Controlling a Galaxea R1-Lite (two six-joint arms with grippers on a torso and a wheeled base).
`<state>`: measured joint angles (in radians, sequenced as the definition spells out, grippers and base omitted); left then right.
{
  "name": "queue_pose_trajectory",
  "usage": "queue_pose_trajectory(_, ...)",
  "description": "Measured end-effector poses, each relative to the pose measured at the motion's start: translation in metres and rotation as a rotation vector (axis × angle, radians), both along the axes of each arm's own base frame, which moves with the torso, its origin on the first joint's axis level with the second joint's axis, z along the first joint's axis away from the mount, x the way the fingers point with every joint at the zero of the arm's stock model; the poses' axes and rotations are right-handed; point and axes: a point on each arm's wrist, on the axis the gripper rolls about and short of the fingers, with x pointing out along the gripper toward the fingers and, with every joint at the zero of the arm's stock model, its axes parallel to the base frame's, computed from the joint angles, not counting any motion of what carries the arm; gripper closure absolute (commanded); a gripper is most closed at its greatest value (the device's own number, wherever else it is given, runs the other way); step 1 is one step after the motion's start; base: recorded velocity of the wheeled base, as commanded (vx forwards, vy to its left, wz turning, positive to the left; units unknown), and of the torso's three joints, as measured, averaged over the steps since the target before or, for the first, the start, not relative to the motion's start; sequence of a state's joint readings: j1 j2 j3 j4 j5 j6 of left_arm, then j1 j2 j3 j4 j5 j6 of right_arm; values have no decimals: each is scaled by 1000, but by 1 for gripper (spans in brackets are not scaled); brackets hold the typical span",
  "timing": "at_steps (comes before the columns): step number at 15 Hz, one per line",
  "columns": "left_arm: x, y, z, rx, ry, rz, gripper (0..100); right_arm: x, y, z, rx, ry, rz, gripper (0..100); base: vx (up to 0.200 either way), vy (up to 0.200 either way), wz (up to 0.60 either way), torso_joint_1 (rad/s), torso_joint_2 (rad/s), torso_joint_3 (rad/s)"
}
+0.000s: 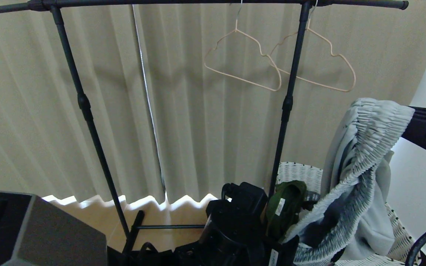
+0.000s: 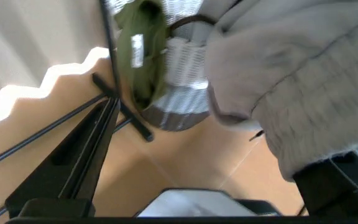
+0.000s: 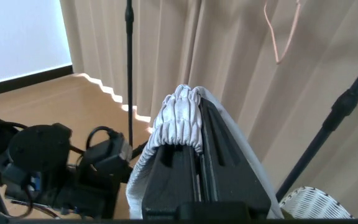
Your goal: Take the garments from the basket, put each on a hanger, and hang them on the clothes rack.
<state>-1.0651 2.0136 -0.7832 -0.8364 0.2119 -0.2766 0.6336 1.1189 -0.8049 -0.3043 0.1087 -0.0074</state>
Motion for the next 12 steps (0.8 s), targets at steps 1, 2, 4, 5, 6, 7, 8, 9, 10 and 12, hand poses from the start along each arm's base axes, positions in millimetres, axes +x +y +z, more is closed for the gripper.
queue_pose_trajectory(1, -3, 4, -1, 10, 3, -1, 100, 0, 0, 0, 1, -1, -1, 100, 0, 0, 0, 0, 0, 0)
queue_pose_trajectory(2, -4, 7, -1, 15, 3, -2, 100, 0, -1, 0, 1, -1, -4, 100, 0, 0, 0, 0, 0, 0)
queue_pose_trajectory(4, -9, 15, 1, 35, -14, -11, 100, 0, -1, -1, -2, 3, -6, 100, 0, 0, 0, 0, 0, 0)
queue_pose_trajectory(5, -12, 20, 5, 47, -43, -24, 100, 0, -1, -3, -6, 9, -8, 100, 0, 0, 0, 0, 0, 0)
queue_pose_trajectory(6, -16, 27, 11, 50, -82, -39, 100, 0, -1, -3, -7, 10, -8, 100, 0, 0, 0, 0, 0, 0)
queue_pose_trajectory(7, -20, 34, 18, 54, -119, -52, 100, 0, -1, -3, -8, 11, -9, 100, 0, 0, 0, 0, 0, 0)
queue_pose_trajectory(8, -21, 43, 25, 54, -147, -50, 100, 1, 0, -4, -11, 15, -10, 100, 0, 0, 0, 0, 0, 0)
queue_pose_trajectory(9, -19, 55, 37, 50, -179, -35, 100, 3, 1, -6, -20, 24, -13, 100, 0, 0, 0, 0, 0, 0)
queue_pose_trajectory(10, -17, 70, 52, 53, -206, -9, 100, 5, 2, -8, -28, 33, -14, 100, 0, 0, 0, 0, 0, 0)
queue_pose_trajectory(12, -13, 101, 78, 91, -215, 39, 100, 11, 6, -11, -38, 43, -15, 100, 0, 0, 0, 0, 0, 0)
